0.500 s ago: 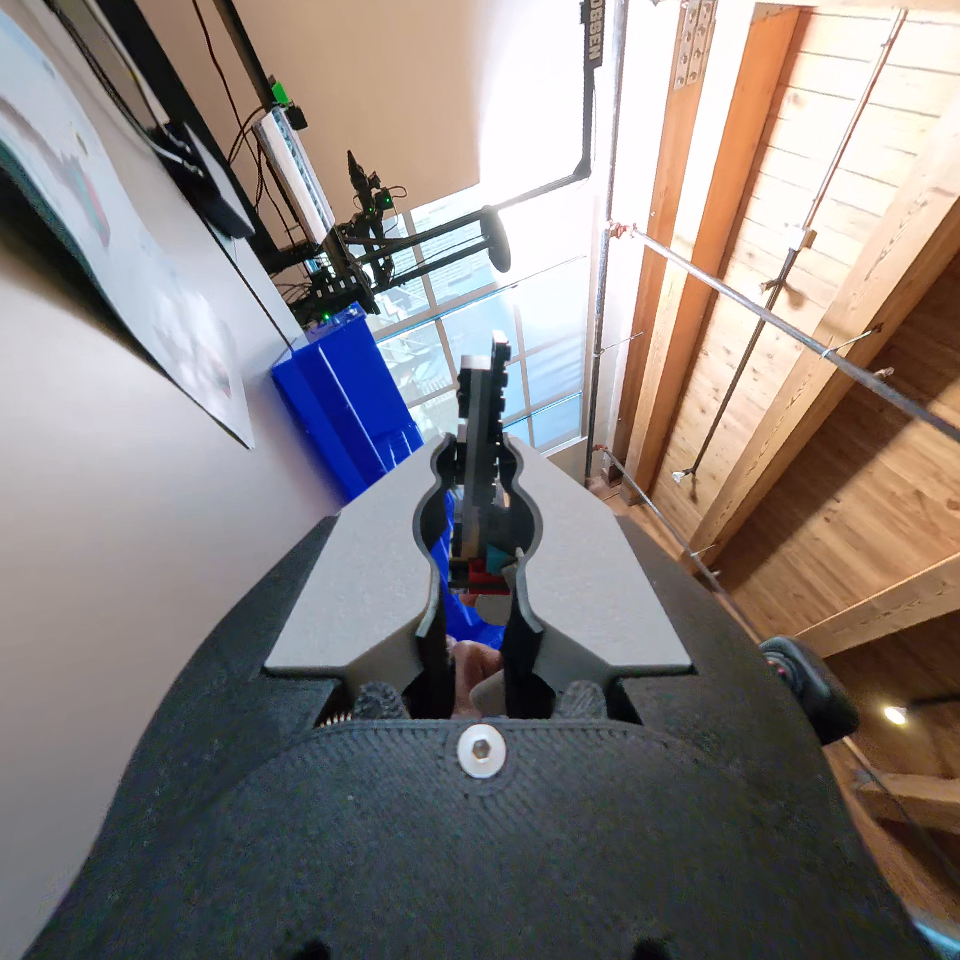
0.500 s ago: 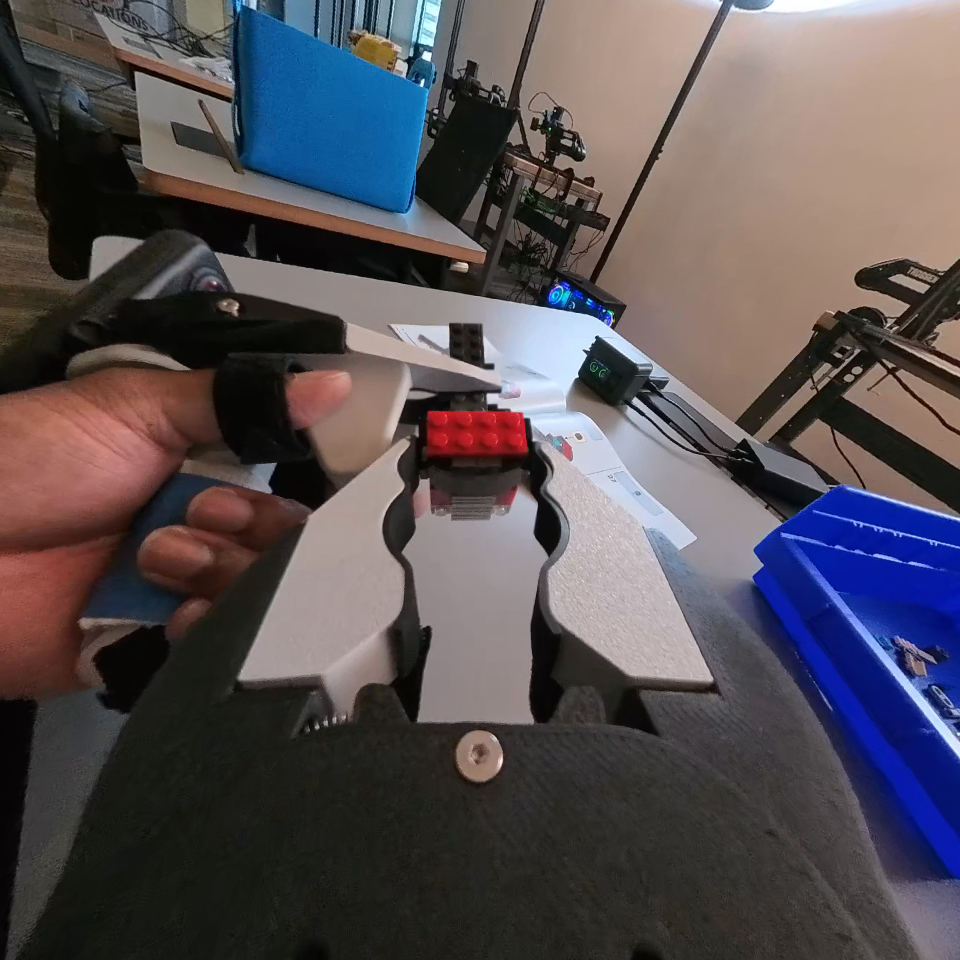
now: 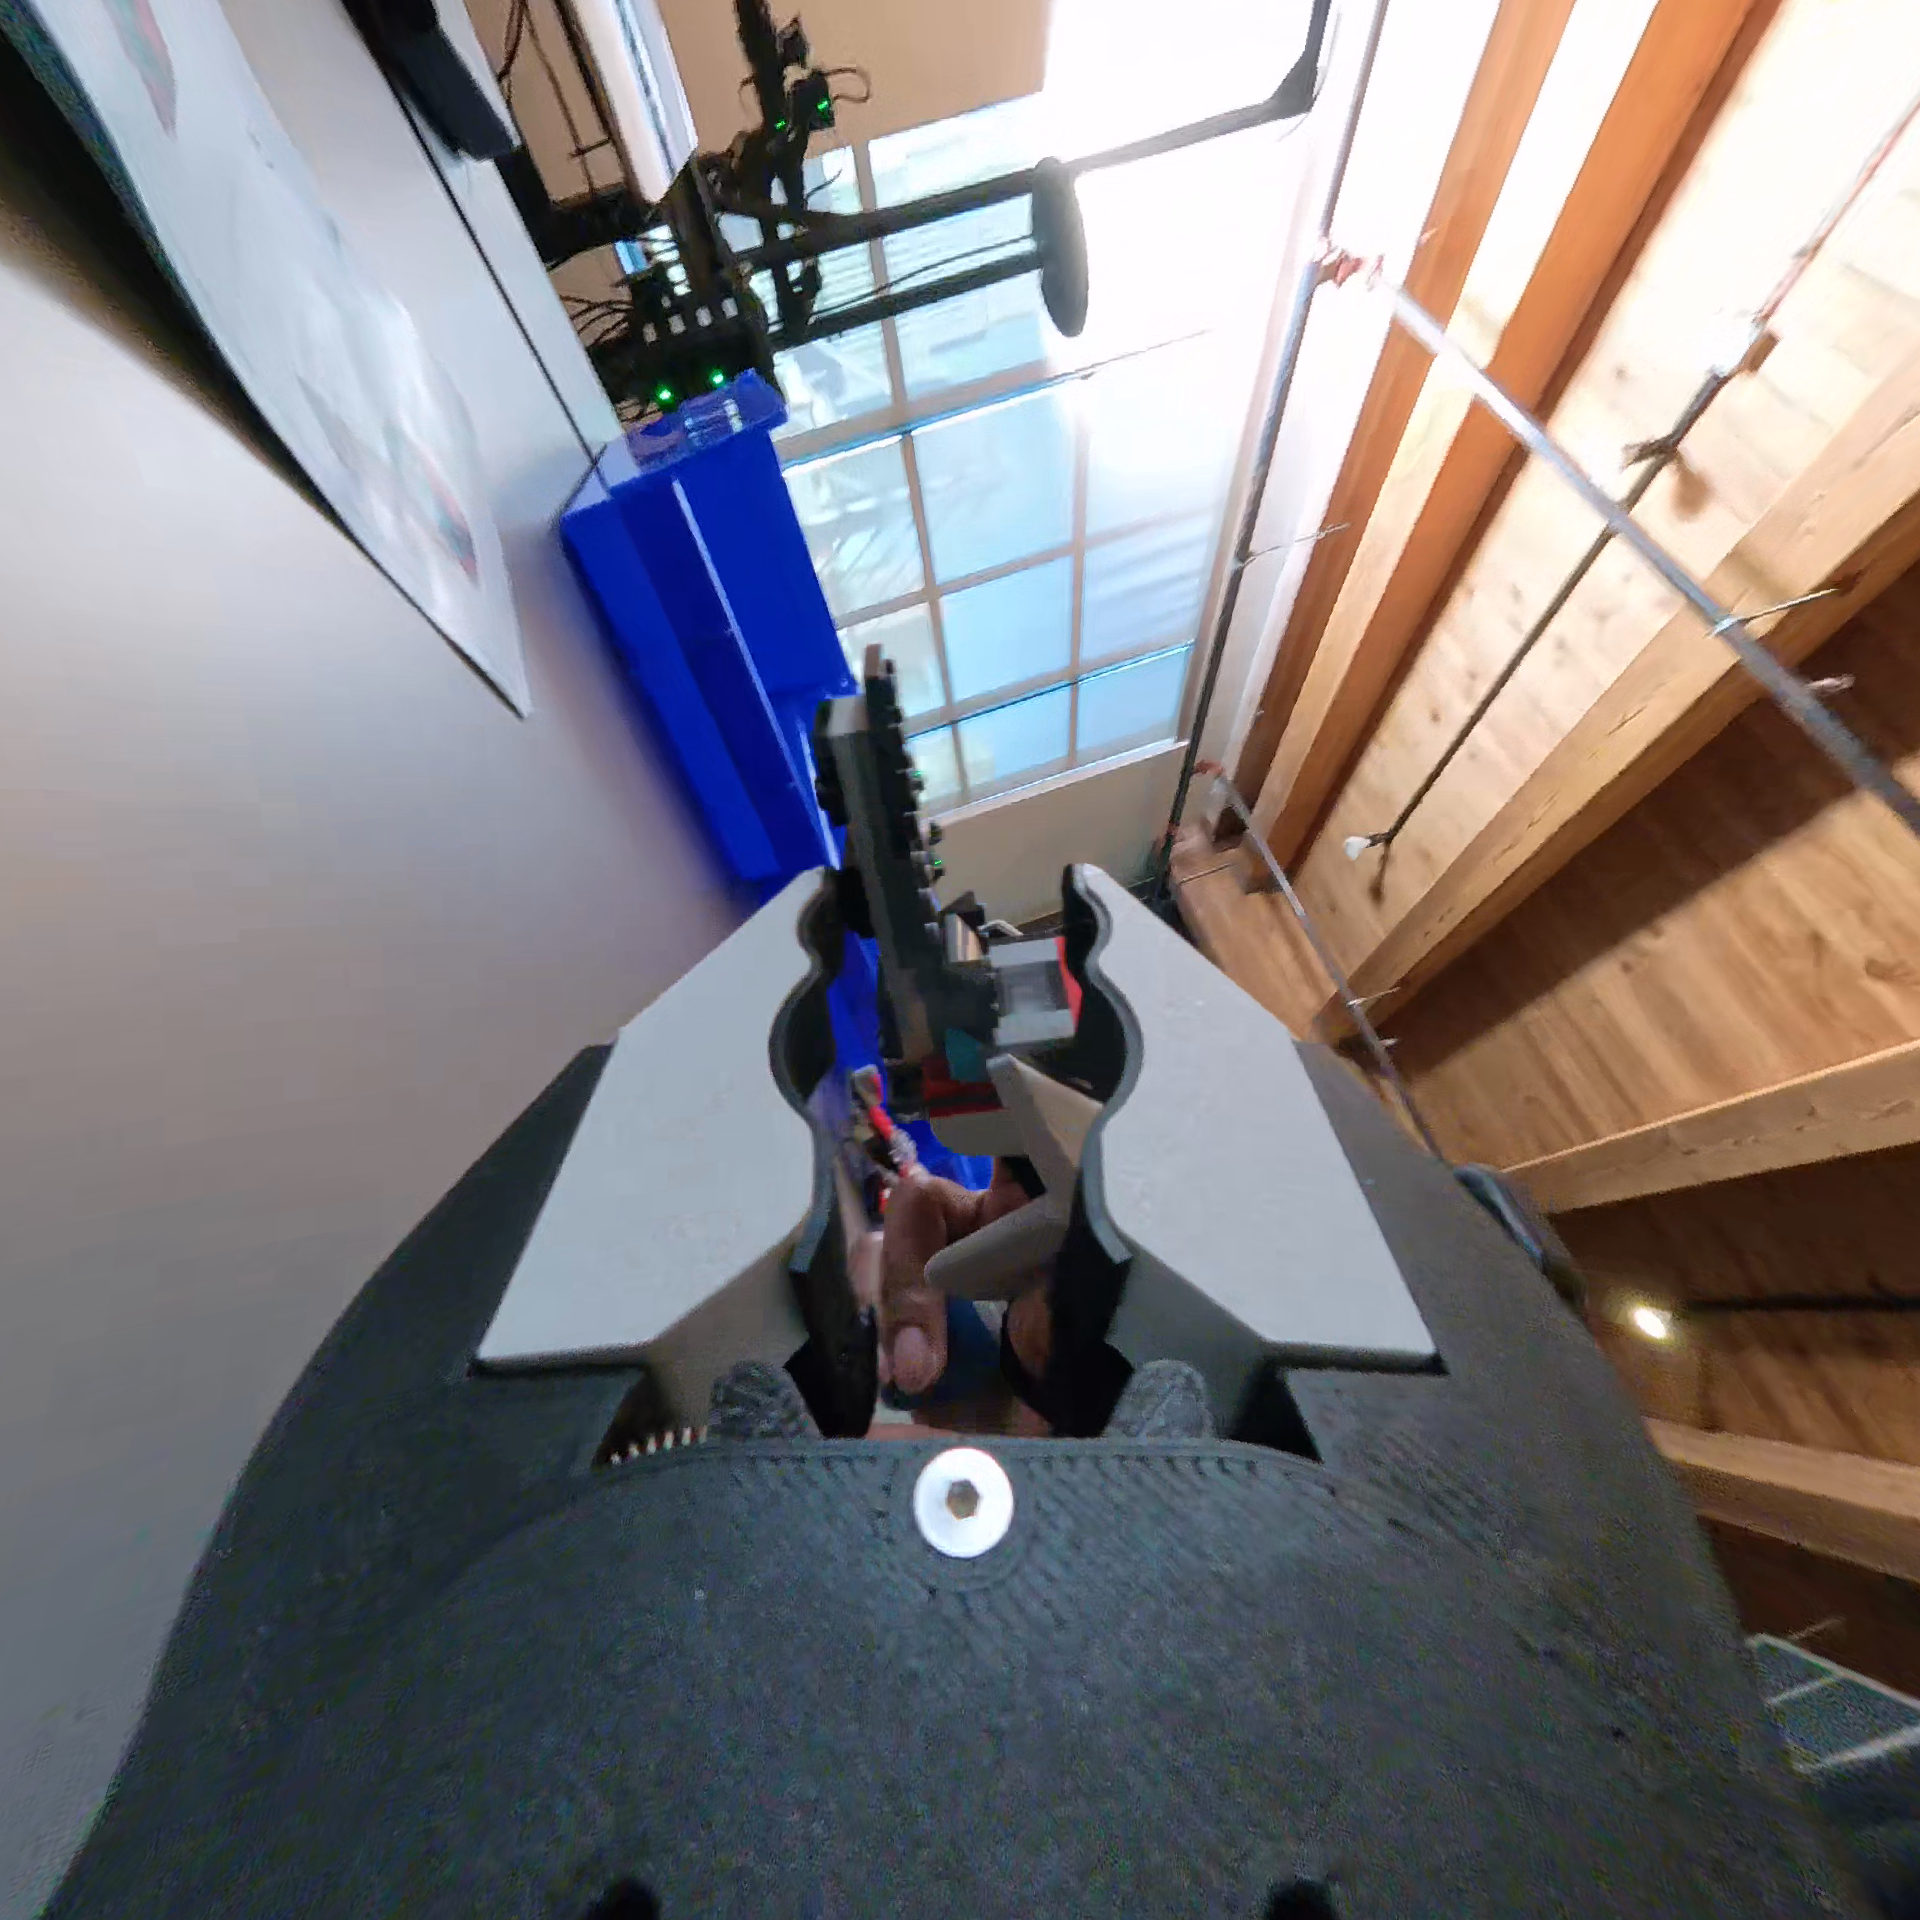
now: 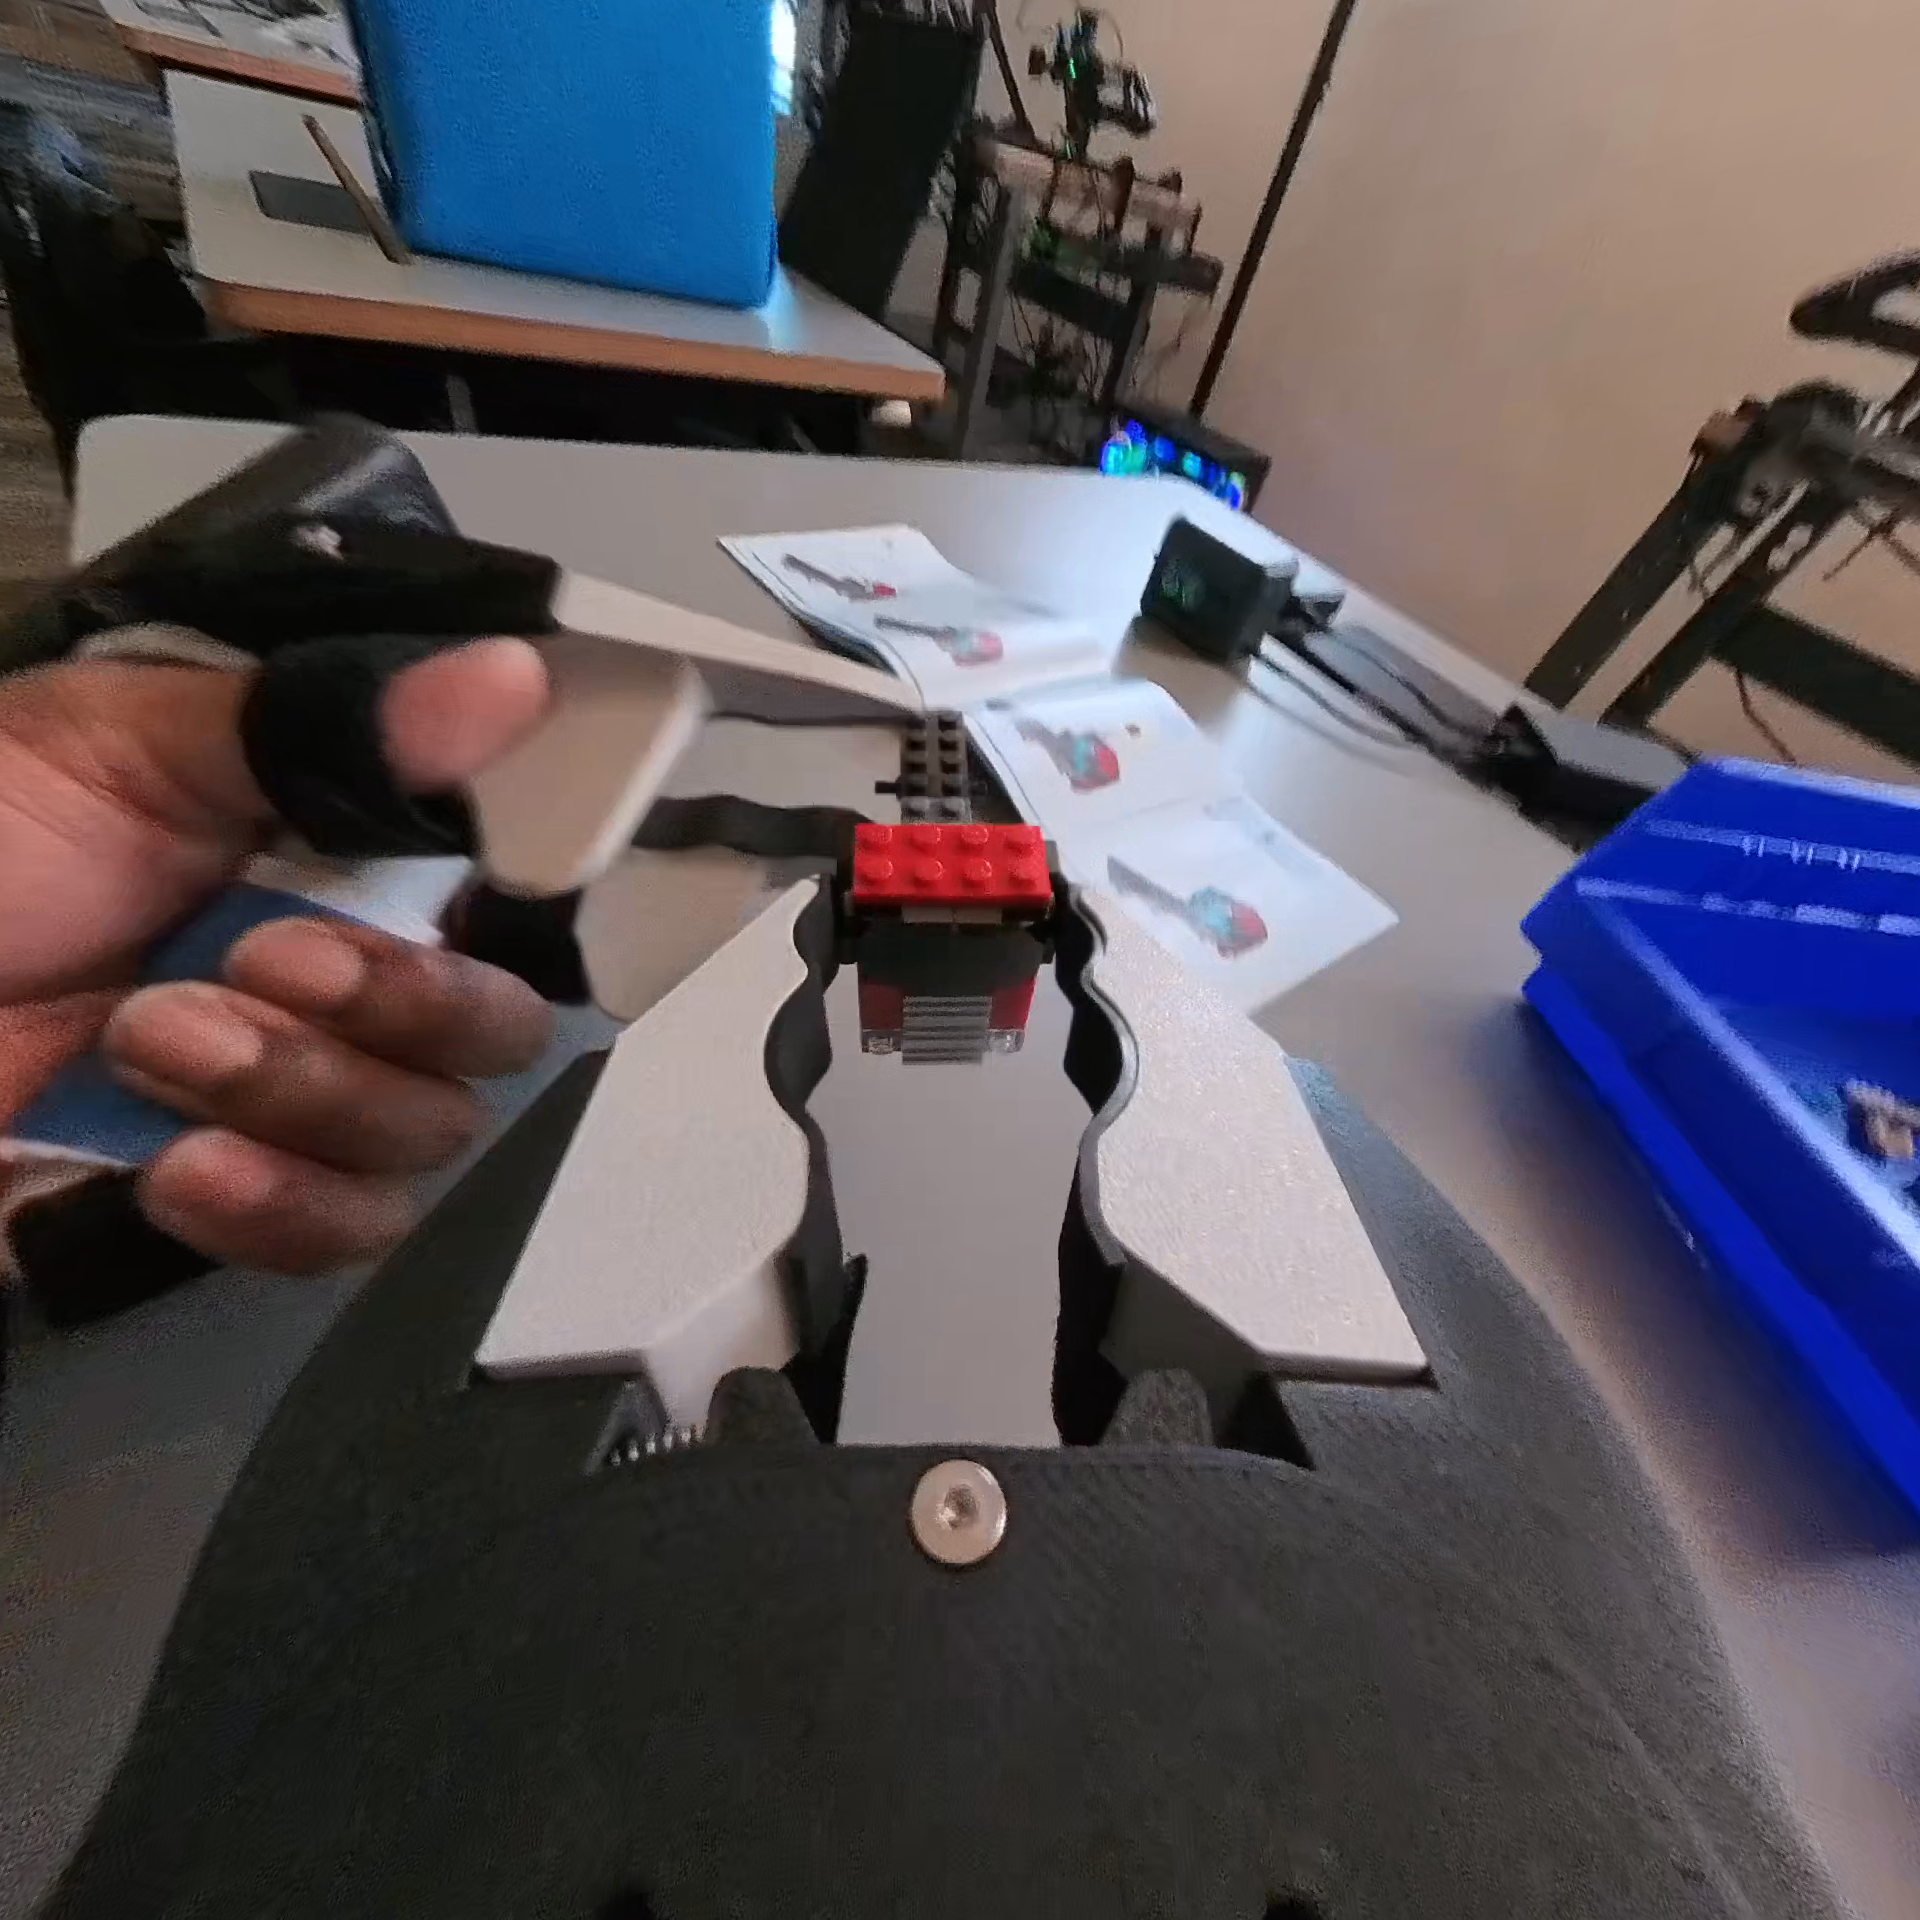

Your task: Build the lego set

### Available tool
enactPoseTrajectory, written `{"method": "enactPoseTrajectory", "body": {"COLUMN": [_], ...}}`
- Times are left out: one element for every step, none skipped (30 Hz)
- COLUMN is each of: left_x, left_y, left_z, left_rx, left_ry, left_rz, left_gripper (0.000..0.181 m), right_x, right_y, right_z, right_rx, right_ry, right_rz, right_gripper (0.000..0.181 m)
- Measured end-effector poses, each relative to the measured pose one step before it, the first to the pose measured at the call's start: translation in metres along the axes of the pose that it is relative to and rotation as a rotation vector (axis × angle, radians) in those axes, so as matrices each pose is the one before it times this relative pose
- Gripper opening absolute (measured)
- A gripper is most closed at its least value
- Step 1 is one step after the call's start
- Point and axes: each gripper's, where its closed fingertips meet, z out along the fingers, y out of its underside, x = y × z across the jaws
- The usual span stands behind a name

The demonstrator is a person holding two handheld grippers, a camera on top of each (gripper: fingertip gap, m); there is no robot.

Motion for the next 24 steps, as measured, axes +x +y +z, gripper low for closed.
{"method": "enactPoseTrajectory", "body": {"left_x": [-0.00466,-0.00429,-0.00375,-0.00408,-0.00405,-0.00235,0.0,0.00101,0.00092,0.00111,0.00159,0.00197,0.0021,0.00197,0.00134,0.00091,0.00088,0.00023,-0.00054,-0.00112,-0.00143,-0.00139,-0.00123,-0.00172], "left_y": [-0.00073,-0.00159,-0.0023,-0.00212,-0.00186,-0.00229,-0.00265,-0.00196,-0.00108,-0.0004,-0.00019,-0.00003,0.00025,0.0001,0.00007,-0.00023,-0.00063,-0.00094,-0.00112,-0.0014,-0.0017,-0.00203,-0.00217,-0.00262], "left_z": [-0.00026,-0.00046,-0.00094,-0.00088,-0.00075,-0.00069,-0.00062,-0.00038,-0.00009,0.0001,0.00018,0.00027,0.00037,0.00019,0.00024,0.00006,0.00001,-0.00024,-0.00049,-0.00076,-0.00099,-0.00115,-0.00122,-0.00143], "left_rx": [-0.0054,-0.0006,0.0027,0.0007,-0.0011,0.0029,0.0065,0.004,-0.0008,-0.0033,-0.0039,-0.005,-0.0065,-0.0071,-0.0078,-0.008,-0.0065,-0.006,-0.0066,-0.0064,-0.0053,-0.005,-0.0048,-0.0033], "left_ry": [-0.0255,-0.0218,-0.0182,-0.0203,-0.0192,-0.0087,0.005,0.0096,0.0069,0.0056,0.0065,0.007,0.007,0.0046,-0.0003,-0.0031,-0.0036,-0.0064,-0.0101,-0.0119,-0.0125,-0.0108,-0.0084,-0.0092], "left_rz": [0.0048,0.0016,-0.0013,-0.0016,-0.0006,-0.003,-0.0054,-0.0024,0.0052,0.0123,0.0163,0.019,0.023,0.0269,0.0301,0.0323,0.0327,0.032,0.0309,0.0289,0.0274,0.0272,0.0278,0.0288], "left_gripper": [0.047,0.052,0.053,0.053,0.054,0.055,0.056,0.056,0.056,0.055,0.056,0.056,0.056,0.055,0.055,0.055,0.056,0.057,0.058,0.059,0.061,0.063,0.065,0.068], "right_x": [0.00615,0.00619,0.00638,0.0068,0.00524,0.00427,0.00517,0.00415,0.00283,0.00281,0.00214,0.00168,0.00166,0.00078,-0.00018,0.00002,0.00022,-0.00043,-0.00129,-0.0006,-0.0003,-0.00086,-0.00094,-0.00051], "right_y": [0.00936,0.00956,0.00905,0.00672,0.00543,0.00518,0.00381,0.00426,0.00411,0.00289,0.00313,0.00426,0.00302,0.00118,0.001,0.00207,0.00313,0.00282,0.00137,0.0008,0.0012,0.0007,0.00001,-0.00053], "right_z": [0.00014,0.00022,0.00024,-0.00031,-0.00025,0.00021,0.0,0.0005,0.00073,0.00057,0.00074,0.0013,0.00106,0.00066,0.00069,0.00094,0.00151,0.00161,0.00106,0.00043,0.0007,0.00025,-0.00039,-0.00078], "right_rx": [-0.0337,-0.0354,-0.0355,-0.024,-0.0199,-0.0225,-0.0149,-0.0209,-0.0249,-0.0175,-0.0188,-0.0267,-0.0195,-0.0084,-0.0071,-0.0141,-0.0208,-0.0201,-0.01,-0.0054,-0.0081,-0.0045,0.0016,0.0052], "right_ry": [0.0056,0.0045,0.0061,0.0109,0.0034,-0.0012,0.0104,0.0086,0.0036,0.0073,0.0037,-0.0005,0.0012,-0.0028,-0.0067,-0.0036,-0.001,-0.0043,-0.0088,-0.0054,-0.004,-0.0087,-0.0097,-0.008], "right_rz": [0.0235,0.0234,0.0264,0.0282,0.0295,0.0294,0.0224,0.0136,0.0062,0.0043,0.0049,0.007,0.0083,0.0071,0.0049,0.0023,0.0037,0.0017,-0.0015,-0.0015,0.0021,0.0012,0.0007,0.0025], "right_gripper": [0.042,0.042,0.041,0.041,0.041,0.041,0.041,0.041,0.041,0.041,0.041,0.041,0.042,0.042,0.042,0.041,0.041,0.041,0.042,0.042,0.045,0.049,0.051,0.054]}}
